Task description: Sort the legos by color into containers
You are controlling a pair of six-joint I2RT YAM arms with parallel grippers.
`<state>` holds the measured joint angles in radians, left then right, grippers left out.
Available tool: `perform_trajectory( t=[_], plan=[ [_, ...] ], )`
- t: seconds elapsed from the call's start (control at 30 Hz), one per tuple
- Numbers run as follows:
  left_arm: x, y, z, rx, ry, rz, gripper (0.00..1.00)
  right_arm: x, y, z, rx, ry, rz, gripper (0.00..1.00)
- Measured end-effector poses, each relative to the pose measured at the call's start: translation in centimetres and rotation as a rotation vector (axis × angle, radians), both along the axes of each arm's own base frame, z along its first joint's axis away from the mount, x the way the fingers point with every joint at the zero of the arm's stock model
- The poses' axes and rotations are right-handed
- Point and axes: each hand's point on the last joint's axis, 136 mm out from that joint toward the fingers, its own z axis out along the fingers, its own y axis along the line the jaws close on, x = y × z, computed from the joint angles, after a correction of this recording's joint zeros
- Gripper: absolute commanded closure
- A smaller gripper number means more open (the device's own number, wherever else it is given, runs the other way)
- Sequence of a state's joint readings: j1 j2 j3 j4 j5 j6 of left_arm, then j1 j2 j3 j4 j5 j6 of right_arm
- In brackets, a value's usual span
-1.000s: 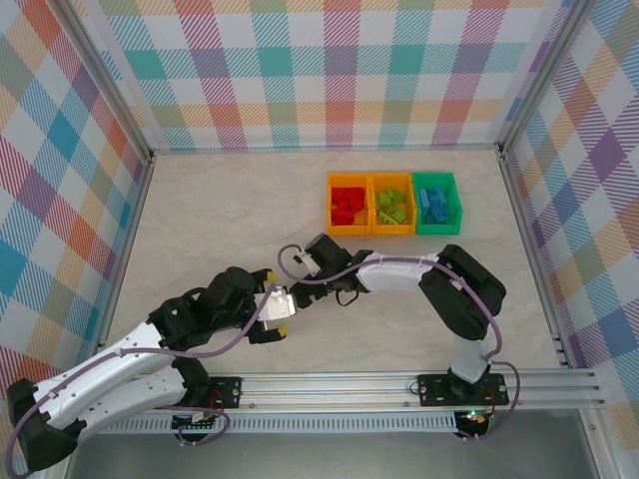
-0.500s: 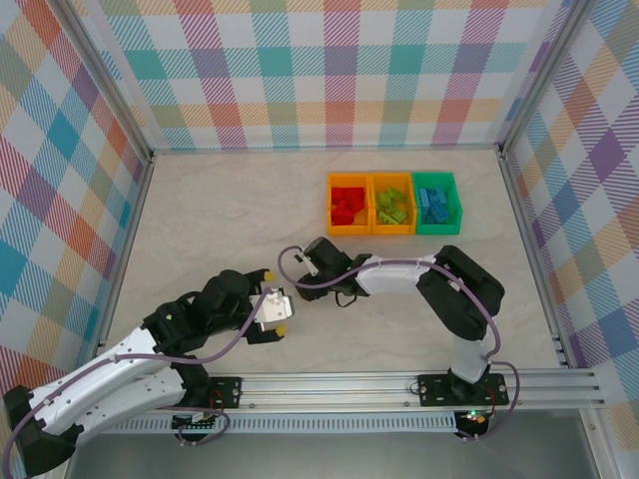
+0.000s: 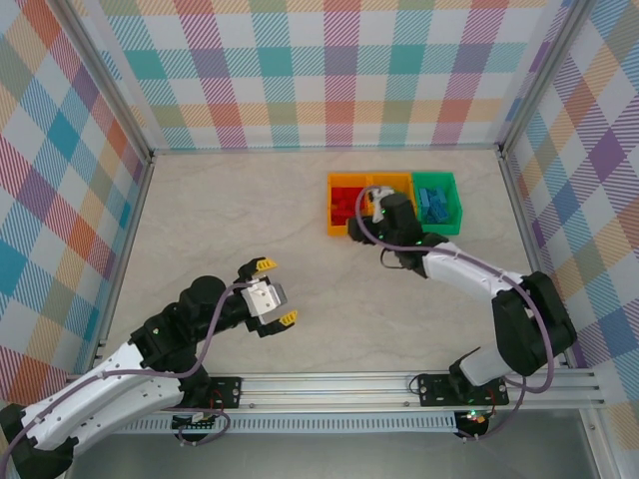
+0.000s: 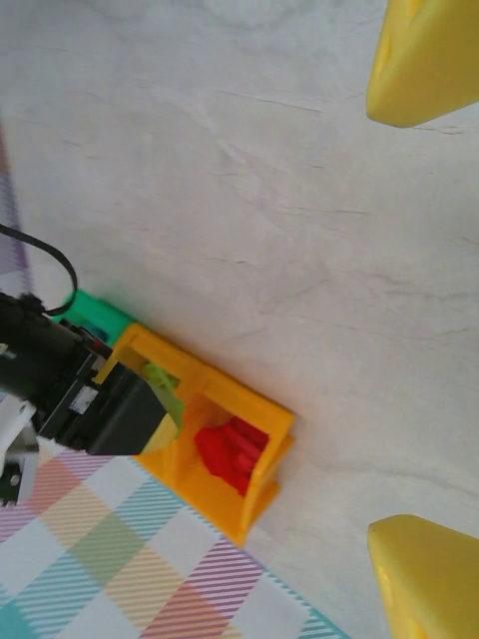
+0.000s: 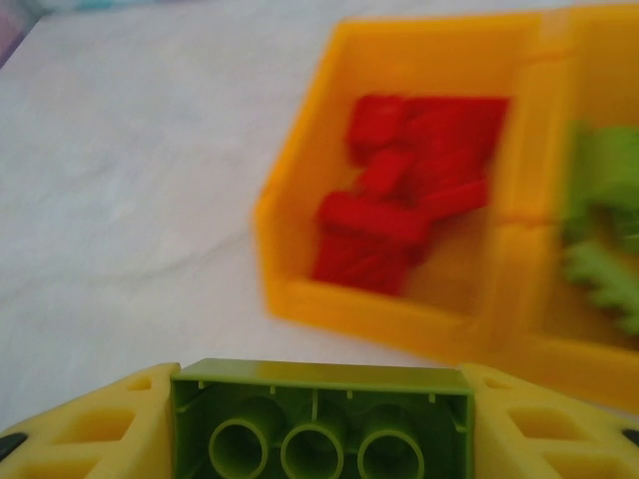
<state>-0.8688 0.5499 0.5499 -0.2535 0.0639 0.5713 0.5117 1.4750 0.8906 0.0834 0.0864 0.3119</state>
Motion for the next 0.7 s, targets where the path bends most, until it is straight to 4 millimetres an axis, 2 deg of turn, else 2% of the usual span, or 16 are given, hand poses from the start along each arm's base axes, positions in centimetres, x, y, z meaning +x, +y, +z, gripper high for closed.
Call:
perform_trajectory(
  t=[0.13,0.23,0.27,0.33,0.4,0.5,0.6,0.7],
  plan=[
    [-0.2,-0.4,1.2,-0.058,-0.012,-0.015,0.00,3.9,-5.1,0.1,0.002,0.005,-0.142,0.58],
    [-0.2,-0.4,1.3,-0.064,-0.009,-0.014,0.00,7.1,-7.1,0.3,-0.007,-0.002,-0.207,0.53],
    [-0.2,-0.4,1.3,-0.064,-0.008,-0.014,0.00,8.2,-7.5,0.1,-0.016,0.001,-0.219,0.48],
    [-0.1,-0.4,1.2,-0.061,-0.007,-0.012,0.00,9.6,-7.6,-0.2,-0.022,0.007,-0.229,0.28],
    [0.0,-0.4,0.9,-0.053,-0.002,-0.006,0.00,10.3,-7.5,-0.7,-0.032,0.020,-0.229,0.19],
    [0.3,-0.4,0.4,-0.032,0.009,0.007,0.00,10.2,-7.6,-1.1,-0.052,0.036,-0.219,0.10],
    [0.5,-0.4,0.1,-0.024,0.012,0.015,0.00,9.9,-7.6,-1.1,-0.062,0.045,-0.214,0.09],
    [0.8,-0.3,-0.1,-0.013,0.014,0.031,0.00,9.1,-7.8,-0.1,-0.064,0.040,-0.209,0.06]
  ],
)
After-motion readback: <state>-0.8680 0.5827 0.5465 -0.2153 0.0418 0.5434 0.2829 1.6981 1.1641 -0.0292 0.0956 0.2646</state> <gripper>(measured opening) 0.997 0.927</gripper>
